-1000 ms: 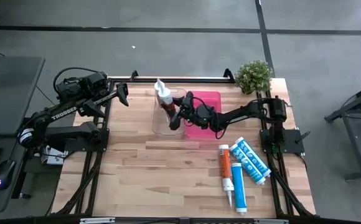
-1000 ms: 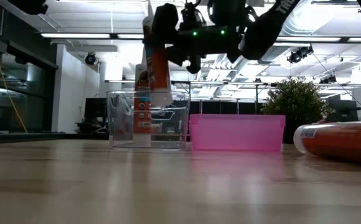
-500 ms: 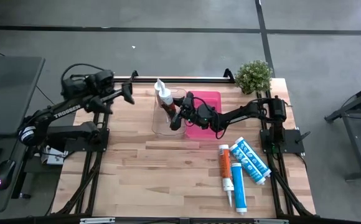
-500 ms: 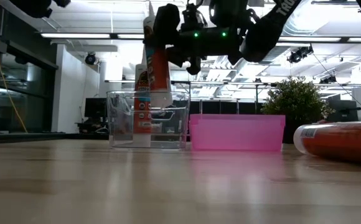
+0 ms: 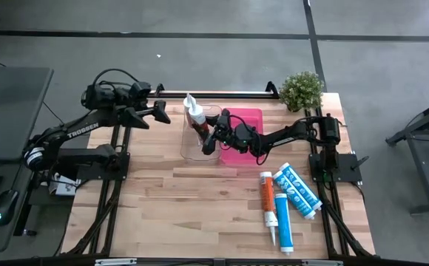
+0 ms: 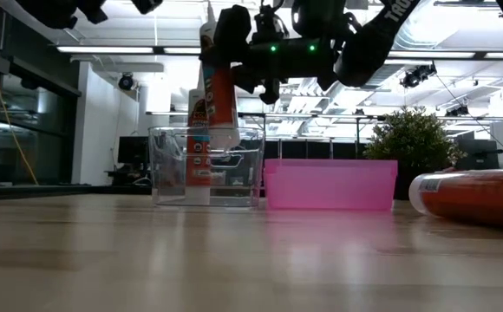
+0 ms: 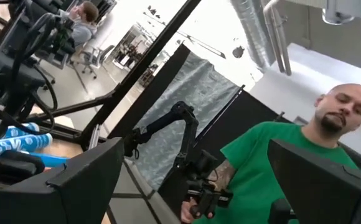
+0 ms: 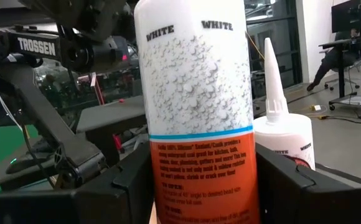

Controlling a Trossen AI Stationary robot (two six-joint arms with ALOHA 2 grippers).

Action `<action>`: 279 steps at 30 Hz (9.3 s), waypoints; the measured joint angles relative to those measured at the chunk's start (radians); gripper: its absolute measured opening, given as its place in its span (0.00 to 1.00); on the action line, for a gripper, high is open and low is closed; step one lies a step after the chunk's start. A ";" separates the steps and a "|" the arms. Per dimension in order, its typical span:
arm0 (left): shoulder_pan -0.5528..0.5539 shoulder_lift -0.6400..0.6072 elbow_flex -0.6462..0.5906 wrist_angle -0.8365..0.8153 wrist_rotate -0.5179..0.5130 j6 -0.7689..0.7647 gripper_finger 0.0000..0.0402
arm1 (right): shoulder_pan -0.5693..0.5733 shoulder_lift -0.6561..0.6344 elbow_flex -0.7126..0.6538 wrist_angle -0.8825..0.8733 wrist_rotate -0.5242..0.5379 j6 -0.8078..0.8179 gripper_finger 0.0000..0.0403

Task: Pick & place silicon tubes, Sealant and Lysol wipes
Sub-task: Put the left orange sealant into the transparent bin

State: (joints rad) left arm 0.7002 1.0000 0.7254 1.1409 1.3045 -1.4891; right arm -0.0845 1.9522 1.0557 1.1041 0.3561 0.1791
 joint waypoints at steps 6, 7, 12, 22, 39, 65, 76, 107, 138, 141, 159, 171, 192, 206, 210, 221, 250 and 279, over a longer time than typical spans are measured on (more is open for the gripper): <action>0.000 0.000 0.000 -0.015 -0.024 0.002 0.98 | 0.000 0.000 0.000 0.000 0.000 0.000 0.50; 0.000 0.000 0.000 -0.016 -0.025 0.003 0.98 | 0.000 0.000 0.000 0.001 0.000 -0.001 0.50; 0.000 0.000 0.000 -0.018 -0.039 0.003 0.98 | 0.001 0.000 0.002 0.001 -0.004 -0.004 0.50; 0.000 0.000 0.000 -0.127 -0.051 0.046 0.98 | 0.021 0.000 0.003 0.000 0.010 -0.030 0.50; 0.000 -0.001 0.000 -0.157 -0.081 0.247 0.98 | 0.042 -0.002 0.003 -0.007 0.039 -0.031 0.50; 0.000 -0.001 0.000 -0.641 -0.168 0.597 0.78 | 0.042 -0.061 0.003 -0.018 0.049 -0.058 0.50; -0.069 -0.001 0.000 -0.769 -0.506 1.041 0.66 | 0.035 -0.148 0.037 -0.063 -0.051 0.028 0.50; -0.197 -0.002 0.003 -0.655 -0.716 1.205 0.66 | 0.022 -0.144 0.155 -0.402 -0.169 0.048 0.50; -0.230 0.045 0.001 -0.660 -0.735 1.170 0.66 | -0.005 -0.148 0.161 -0.371 -0.155 0.060 0.50; -0.250 0.067 0.001 -0.627 -0.745 1.170 0.66 | -0.006 -0.148 0.160 -0.373 -0.155 0.060 0.50; -0.256 0.077 0.001 -0.620 -0.877 1.128 0.49 | -0.007 -0.147 0.160 -0.409 -0.146 0.071 0.49; -0.255 0.077 0.001 -0.627 -0.845 1.118 0.49 | -0.005 -0.147 0.161 -0.446 -0.156 0.082 0.55; -0.256 0.062 0.001 -0.859 -0.849 1.233 0.49 | 0.022 -0.417 0.161 -1.123 -0.067 0.018 0.86; -0.256 0.062 0.001 -0.979 -0.863 1.511 0.49 | 0.063 -0.474 0.161 -1.191 -0.059 0.039 0.87; -0.256 0.062 0.001 -1.018 -0.869 1.560 0.49 | 0.090 -0.474 0.161 -1.191 -0.060 0.040 0.87; -0.256 0.087 0.001 -1.003 -0.896 1.618 0.49 | 0.138 -0.474 0.161 -1.193 -0.063 0.075 0.86; -0.255 0.145 -0.188 -0.634 -0.955 1.503 0.49 | 0.166 -0.474 0.159 -1.188 -0.082 0.090 0.86; -0.255 0.227 -0.254 -0.519 -0.980 1.458 0.49 | 0.166 -0.474 0.159 -1.189 -0.101 0.091 0.86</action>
State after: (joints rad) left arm 0.4450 1.2267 0.4717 0.6220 0.3248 -0.0315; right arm 0.0814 1.4784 1.2144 -0.0845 0.2550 0.2699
